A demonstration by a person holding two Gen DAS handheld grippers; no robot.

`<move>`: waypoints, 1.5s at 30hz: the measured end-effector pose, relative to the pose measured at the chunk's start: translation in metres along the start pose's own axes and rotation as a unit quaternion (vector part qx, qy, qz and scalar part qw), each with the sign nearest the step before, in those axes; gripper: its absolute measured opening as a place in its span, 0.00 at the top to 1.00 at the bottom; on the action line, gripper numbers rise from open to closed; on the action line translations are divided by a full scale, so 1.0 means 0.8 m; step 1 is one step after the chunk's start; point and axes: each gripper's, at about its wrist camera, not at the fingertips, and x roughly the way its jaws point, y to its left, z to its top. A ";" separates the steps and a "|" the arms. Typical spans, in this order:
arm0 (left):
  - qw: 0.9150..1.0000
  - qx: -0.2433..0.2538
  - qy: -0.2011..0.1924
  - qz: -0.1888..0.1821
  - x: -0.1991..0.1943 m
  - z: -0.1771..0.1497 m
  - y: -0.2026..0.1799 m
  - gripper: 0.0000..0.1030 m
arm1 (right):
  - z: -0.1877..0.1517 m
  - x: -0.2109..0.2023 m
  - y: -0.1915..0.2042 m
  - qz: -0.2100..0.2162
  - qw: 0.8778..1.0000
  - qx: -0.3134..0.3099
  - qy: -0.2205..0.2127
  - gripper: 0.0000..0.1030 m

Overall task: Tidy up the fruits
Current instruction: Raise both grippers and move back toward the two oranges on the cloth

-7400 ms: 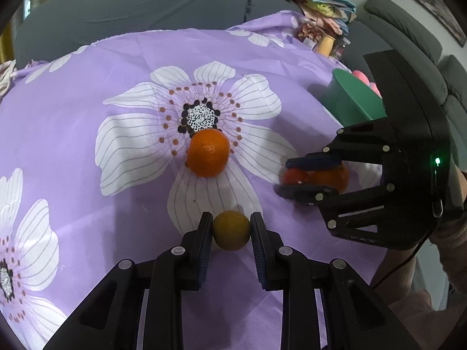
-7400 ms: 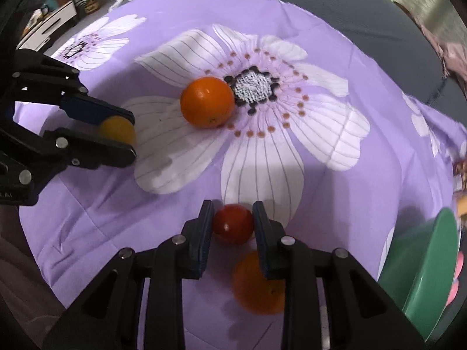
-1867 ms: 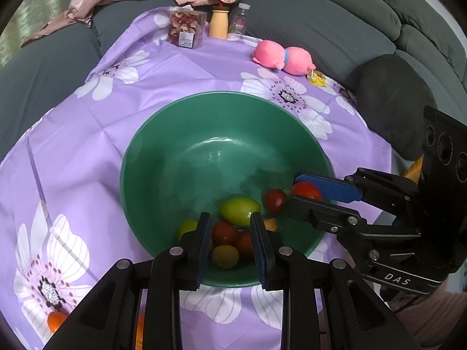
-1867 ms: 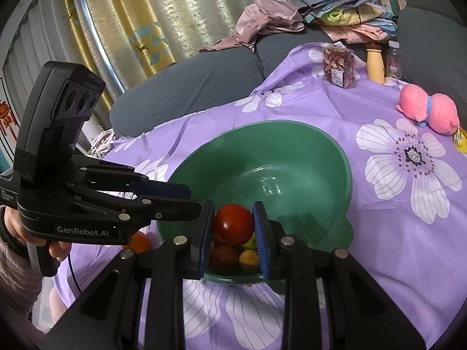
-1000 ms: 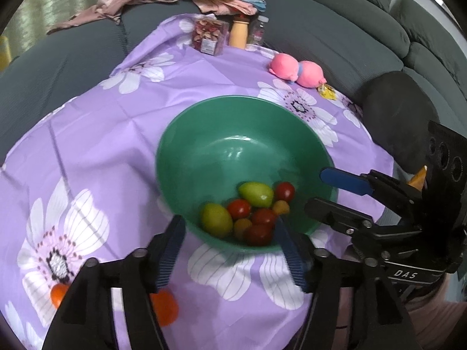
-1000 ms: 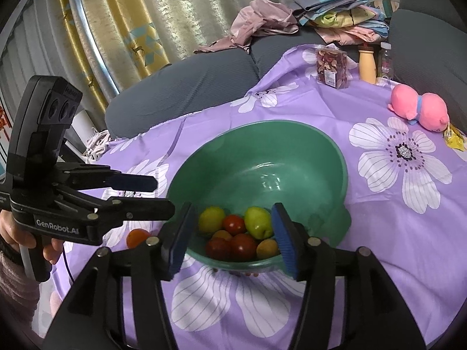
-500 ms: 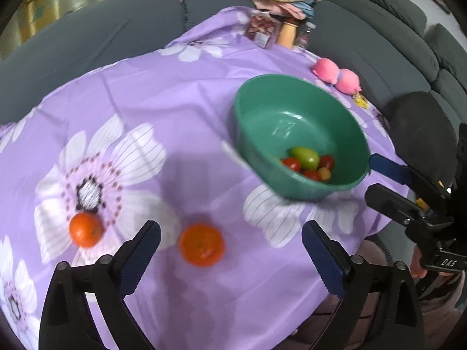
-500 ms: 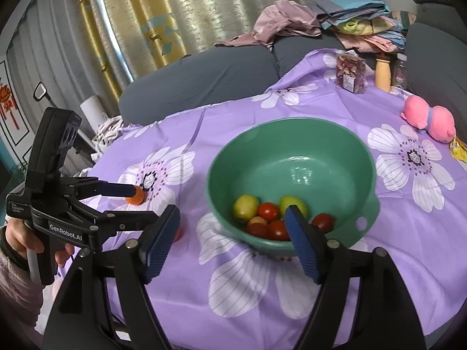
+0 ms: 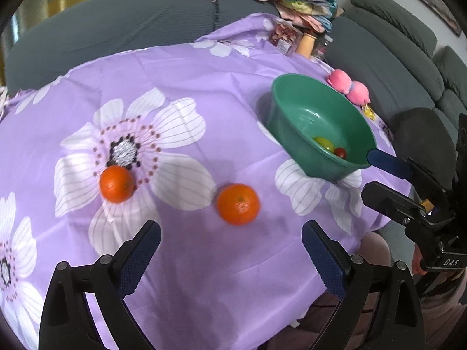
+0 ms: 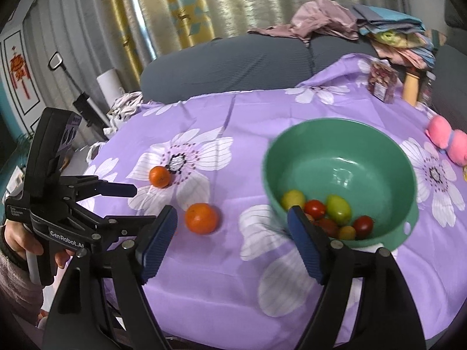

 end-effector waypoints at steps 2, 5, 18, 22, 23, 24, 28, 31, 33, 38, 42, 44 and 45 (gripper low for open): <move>1.000 -0.008 -0.002 -0.001 -0.001 -0.001 0.009 0.06 | 0.002 0.003 0.009 0.002 1.000 -0.008 0.003 0.24; 1.000 -0.021 -0.004 -0.005 -0.004 -0.008 0.020 0.06 | 0.004 0.008 0.022 0.004 1.000 -0.020 0.011 0.24; 0.998 -0.052 -0.005 -0.024 -0.008 -0.024 0.051 0.06 | 0.007 0.023 0.046 0.004 0.999 -0.040 0.033 0.24; 0.998 -0.059 -0.005 -0.028 -0.009 -0.027 0.059 0.06 | 0.006 0.029 0.052 0.006 0.998 -0.045 0.040 0.24; 0.998 -0.061 -0.005 -0.030 -0.009 -0.028 0.061 0.06 | 0.006 0.030 0.053 0.006 0.998 -0.046 0.043 0.24; 0.997 -0.063 -0.006 -0.035 -0.009 -0.028 0.062 0.06 | 0.006 0.032 0.053 0.006 0.998 -0.047 0.045 0.24; 0.996 -0.072 -0.010 -0.056 -0.009 -0.029 0.068 0.06 | 0.005 0.041 0.058 0.005 0.997 -0.049 0.056 0.24; 0.994 -0.079 -0.016 -0.078 -0.012 -0.030 0.072 0.06 | 0.004 0.047 0.064 0.004 0.996 -0.054 0.064 0.24; 0.992 -0.083 -0.019 -0.091 -0.013 -0.031 0.073 0.06 | 0.003 0.049 0.069 0.004 0.996 -0.057 0.069 0.24; 0.990 -0.086 -0.028 -0.108 -0.020 -0.034 0.068 0.06 | -0.005 0.047 0.077 0.004 0.996 -0.062 0.071 0.24; 0.990 -0.083 -0.033 -0.113 -0.027 -0.043 0.061 0.06 | -0.014 0.044 0.080 0.005 0.996 -0.059 0.069 0.24; 0.990 -0.077 -0.034 -0.109 -0.032 -0.046 0.056 0.06 | -0.018 0.042 0.083 0.005 0.996 -0.060 0.065 0.24; 0.991 -0.074 -0.036 -0.108 -0.035 -0.047 0.054 0.06 | -0.020 0.041 0.085 0.007 0.996 -0.060 0.061 0.24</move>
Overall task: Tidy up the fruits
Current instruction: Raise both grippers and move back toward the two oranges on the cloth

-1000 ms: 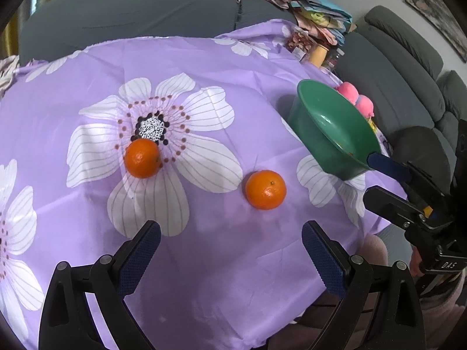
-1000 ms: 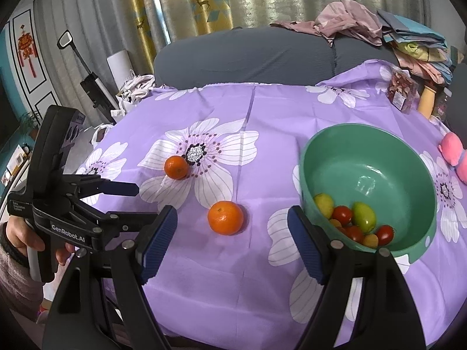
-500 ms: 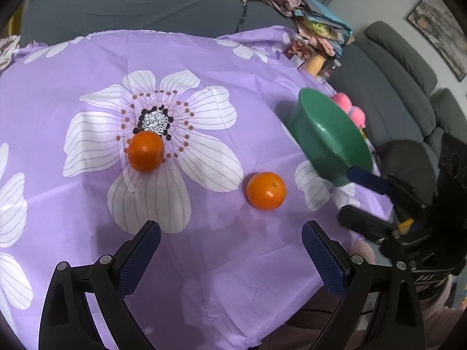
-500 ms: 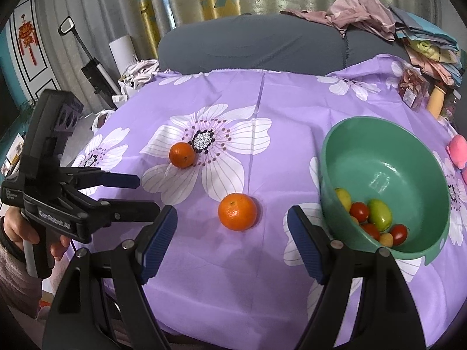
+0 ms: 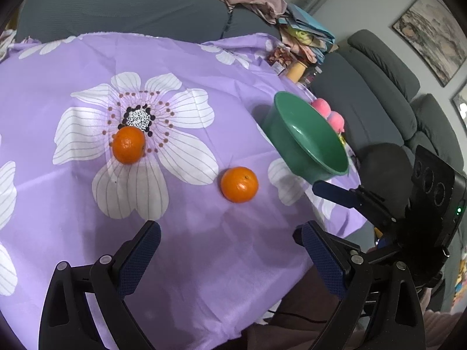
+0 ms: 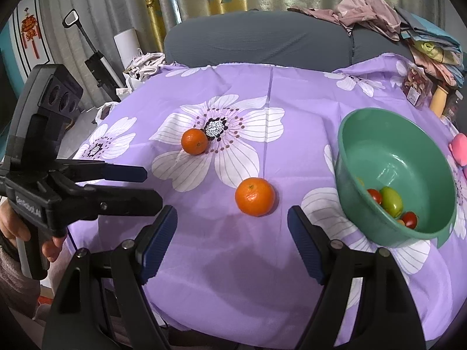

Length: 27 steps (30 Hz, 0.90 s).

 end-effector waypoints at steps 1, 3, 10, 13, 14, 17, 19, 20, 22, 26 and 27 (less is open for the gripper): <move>1.000 0.003 -0.003 0.002 -0.003 -0.001 -0.003 0.06 | -0.001 -0.001 0.001 0.002 1.000 0.000 -0.003 0.24; 1.000 0.010 -0.011 0.004 -0.012 -0.003 -0.010 0.06 | -0.003 -0.005 0.005 0.002 1.000 0.000 -0.012 0.24; 0.999 0.029 -0.043 0.010 -0.038 -0.017 -0.033 0.06 | -0.018 -0.024 0.015 0.009 0.999 0.002 -0.040 0.24; 0.998 0.032 -0.056 0.008 -0.045 -0.027 -0.040 0.06 | -0.026 -0.033 0.019 0.008 0.999 -0.001 -0.048 0.24; 0.998 0.033 -0.059 0.007 -0.047 -0.031 -0.043 0.06 | -0.030 -0.037 0.021 0.007 0.999 -0.003 -0.050 0.24; 0.997 0.038 -0.065 0.008 -0.051 -0.040 -0.050 0.06 | -0.034 -0.043 0.023 0.004 0.999 -0.006 -0.054 0.24; 0.997 0.042 -0.065 0.008 -0.051 -0.044 -0.055 0.06 | -0.037 -0.048 0.023 0.004 0.998 -0.007 -0.057 0.24; 0.997 0.045 -0.065 0.009 -0.051 -0.046 -0.058 0.06 | -0.038 -0.050 0.023 0.005 0.998 -0.007 -0.059 0.24; 0.997 0.048 -0.065 0.008 -0.051 -0.047 -0.060 0.06 | -0.041 -0.054 0.024 0.006 0.998 -0.006 -0.063 0.24; 0.996 0.049 -0.069 0.009 -0.051 -0.045 -0.065 0.06 | -0.044 -0.057 0.024 0.008 0.998 -0.008 -0.067 0.24; 0.996 0.050 -0.070 0.009 -0.051 -0.045 -0.067 0.06 | -0.045 -0.057 0.023 0.009 0.998 -0.008 -0.068 0.24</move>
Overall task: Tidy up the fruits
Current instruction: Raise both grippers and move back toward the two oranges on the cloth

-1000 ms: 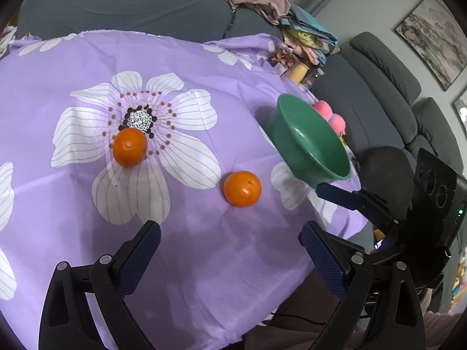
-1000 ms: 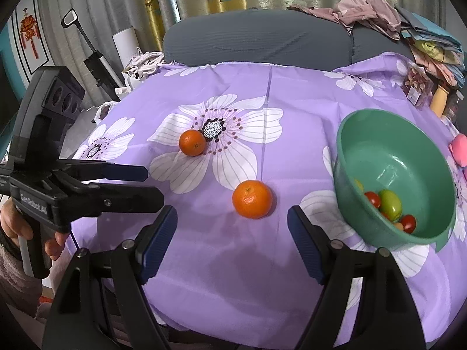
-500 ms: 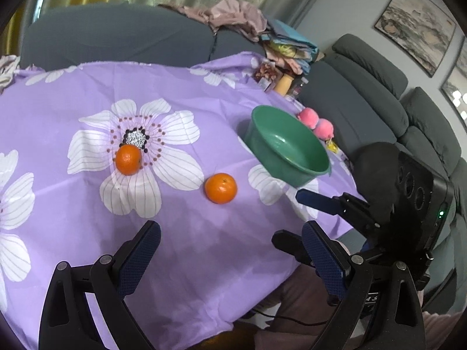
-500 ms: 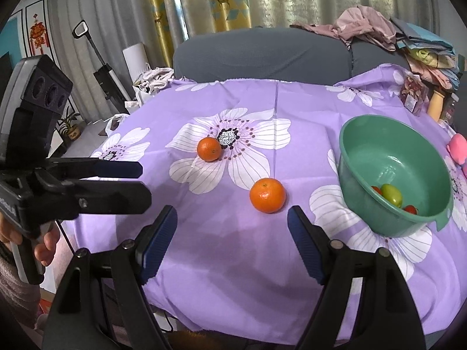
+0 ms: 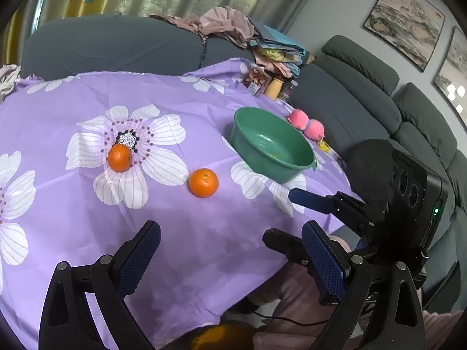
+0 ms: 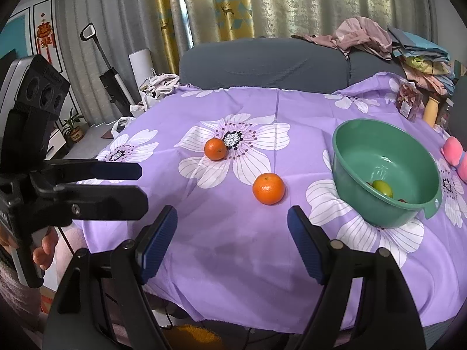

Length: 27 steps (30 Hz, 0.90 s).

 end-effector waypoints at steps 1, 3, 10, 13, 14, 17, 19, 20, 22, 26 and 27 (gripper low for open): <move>1.000 0.000 0.000 0.002 -0.001 -0.001 -0.001 0.06 | 0.000 0.001 -0.001 0.002 1.000 0.001 -0.001 0.24; 1.000 -0.001 0.001 0.006 -0.003 -0.002 -0.002 0.06 | 0.000 0.002 -0.001 0.004 1.000 0.003 -0.003 0.24; 1.000 -0.009 0.008 0.017 -0.005 -0.006 -0.003 0.06 | -0.001 0.005 0.004 0.028 1.000 0.002 -0.008 0.24; 1.000 -0.007 0.012 0.022 -0.003 -0.006 -0.007 0.06 | -0.003 0.005 0.002 0.033 0.999 0.004 -0.010 0.24; 1.000 -0.006 0.012 0.024 -0.003 -0.006 -0.008 0.06 | -0.004 0.005 0.001 0.033 0.999 0.006 -0.009 0.24; 1.000 -0.007 0.013 0.019 -0.002 -0.005 -0.010 0.06 | -0.006 0.006 -0.006 0.035 0.999 0.013 -0.009 0.24; 1.000 -0.006 0.016 0.016 0.002 -0.002 -0.012 0.06 | -0.008 0.006 -0.008 0.035 0.999 0.015 -0.008 0.24; 1.000 -0.004 0.017 0.014 0.004 0.000 -0.014 0.06 | -0.009 0.006 -0.010 0.035 0.999 0.015 -0.009 0.24; 1.000 -0.003 0.019 0.009 0.010 0.005 -0.015 0.06 | -0.010 0.006 -0.015 0.036 0.999 0.020 -0.011 0.24; 0.999 -0.001 0.033 0.001 0.027 0.010 -0.016 0.06 | -0.016 0.010 -0.027 0.033 0.999 0.031 -0.007 0.24; 0.999 0.000 0.036 -0.002 0.031 0.011 -0.015 0.06 | -0.018 0.012 -0.031 0.031 0.999 0.036 -0.005 0.24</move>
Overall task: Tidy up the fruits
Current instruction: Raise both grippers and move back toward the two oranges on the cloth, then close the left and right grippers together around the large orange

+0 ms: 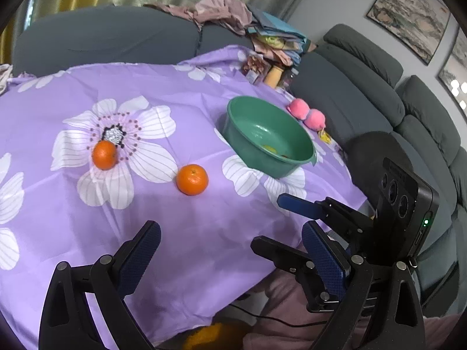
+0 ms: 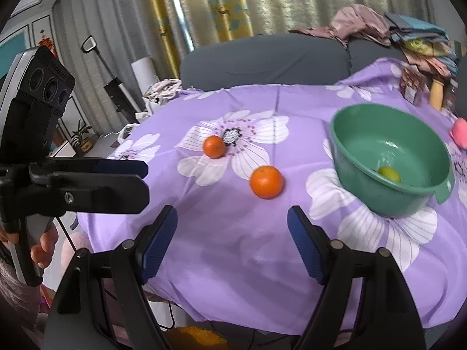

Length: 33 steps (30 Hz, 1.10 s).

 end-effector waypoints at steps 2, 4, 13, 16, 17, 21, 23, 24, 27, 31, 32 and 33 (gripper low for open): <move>1.000 0.000 0.001 -0.007 0.005 0.003 0.000 0.06 | -0.002 0.003 -0.006 -0.002 1.000 0.005 0.003 0.24; 1.000 -0.001 0.000 -0.014 0.008 0.008 0.000 0.06 | 0.000 0.007 -0.010 -0.005 1.000 0.007 0.005 0.24; 1.000 -0.005 0.003 -0.014 0.016 0.020 0.008 0.06 | 0.014 0.023 -0.015 0.000 1.000 0.002 0.004 0.24; 1.000 -0.009 0.005 -0.015 0.018 0.022 0.012 0.06 | 0.016 0.028 -0.015 0.003 1.000 0.000 0.007 0.24; 1.000 -0.010 0.005 -0.014 0.019 0.022 0.013 0.06 | 0.017 0.030 -0.015 0.003 1.000 0.001 0.008 0.24; 1.000 -0.014 0.009 -0.013 0.024 0.025 0.018 0.06 | 0.018 0.034 -0.018 0.003 1.000 0.001 0.010 0.24; 1.000 -0.015 0.011 -0.009 0.026 0.026 0.019 0.06 | 0.019 0.036 -0.020 0.002 1.000 0.002 0.010 0.24; 1.000 -0.014 0.013 -0.007 0.028 0.027 0.019 0.06 | 0.019 0.036 -0.021 0.002 1.000 0.003 0.010 0.24; 1.000 -0.012 0.016 -0.006 0.032 0.029 0.018 0.06 | 0.019 0.039 -0.027 0.000 1.000 0.007 0.012 0.24; 1.000 -0.014 0.019 -0.006 0.040 0.034 0.022 0.06 | 0.020 0.046 -0.031 0.003 1.000 0.010 0.015 0.24; 1.000 -0.015 0.020 -0.007 0.041 0.035 0.024 0.06 | 0.020 0.047 -0.032 0.004 1.000 0.010 0.016 0.24; 1.000 -0.016 0.021 -0.007 0.044 0.036 0.025 0.06 | 0.020 0.048 -0.032 0.004 1.000 0.010 0.016 0.24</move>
